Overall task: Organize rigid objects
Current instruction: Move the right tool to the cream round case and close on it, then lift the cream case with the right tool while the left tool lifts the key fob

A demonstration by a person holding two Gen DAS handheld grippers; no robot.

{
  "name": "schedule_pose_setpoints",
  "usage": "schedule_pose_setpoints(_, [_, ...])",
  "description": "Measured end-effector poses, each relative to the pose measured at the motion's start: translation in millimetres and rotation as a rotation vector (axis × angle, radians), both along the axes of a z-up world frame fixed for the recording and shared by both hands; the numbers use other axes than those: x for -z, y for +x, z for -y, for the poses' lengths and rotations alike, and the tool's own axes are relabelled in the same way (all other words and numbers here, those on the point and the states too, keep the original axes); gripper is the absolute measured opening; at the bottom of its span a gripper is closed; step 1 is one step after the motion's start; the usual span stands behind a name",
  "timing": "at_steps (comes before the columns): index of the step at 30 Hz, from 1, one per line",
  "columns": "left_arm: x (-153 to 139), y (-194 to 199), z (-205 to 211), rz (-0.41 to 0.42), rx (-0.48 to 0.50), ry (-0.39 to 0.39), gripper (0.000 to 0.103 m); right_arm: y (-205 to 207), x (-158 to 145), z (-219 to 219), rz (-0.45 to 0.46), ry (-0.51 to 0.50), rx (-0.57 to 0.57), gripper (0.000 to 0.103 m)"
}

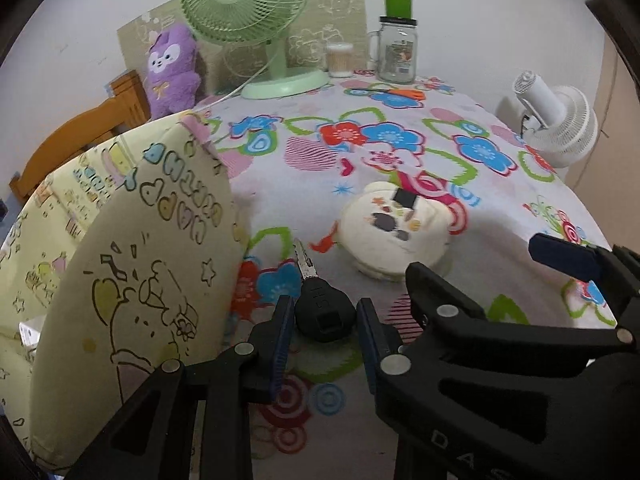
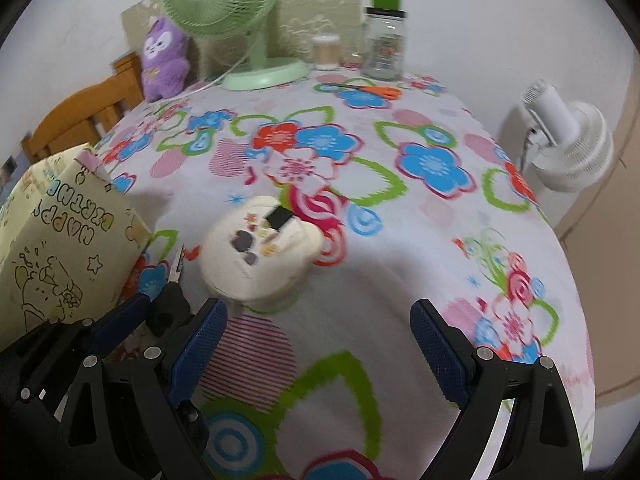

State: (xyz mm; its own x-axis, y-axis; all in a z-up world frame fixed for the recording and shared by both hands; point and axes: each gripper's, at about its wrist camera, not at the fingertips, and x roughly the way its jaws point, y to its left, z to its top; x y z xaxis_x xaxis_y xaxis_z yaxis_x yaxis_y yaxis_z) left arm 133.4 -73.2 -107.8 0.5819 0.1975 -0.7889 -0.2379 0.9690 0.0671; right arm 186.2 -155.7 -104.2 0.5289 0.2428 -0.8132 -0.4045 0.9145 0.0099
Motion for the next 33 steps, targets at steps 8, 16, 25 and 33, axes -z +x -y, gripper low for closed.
schedule_pose_setpoints(8, [1.6,9.6,-18.0,0.009,-0.018,-0.027,0.032,11.9,4.2,-24.8,-0.004,0.001,-0.047,0.095])
schedule_pose_setpoints(16, [2.7,13.6,-21.5,0.025,-0.014,-0.022,0.033,33.8,15.8,-38.8,-0.053,0.011,-0.088,0.095])
schedule_pose_setpoints(25, [2.2,13.9,-19.7,0.029,0.01,0.005,0.033,32.9,16.6,-47.3,-0.04,-0.051,-0.077,0.085])
schedule_pose_setpoints(33, [1.5,7.8,-14.4,0.028,0.039,-0.003,0.033,26.4,16.5,-42.5,-0.038,-0.049,-0.049,0.085])
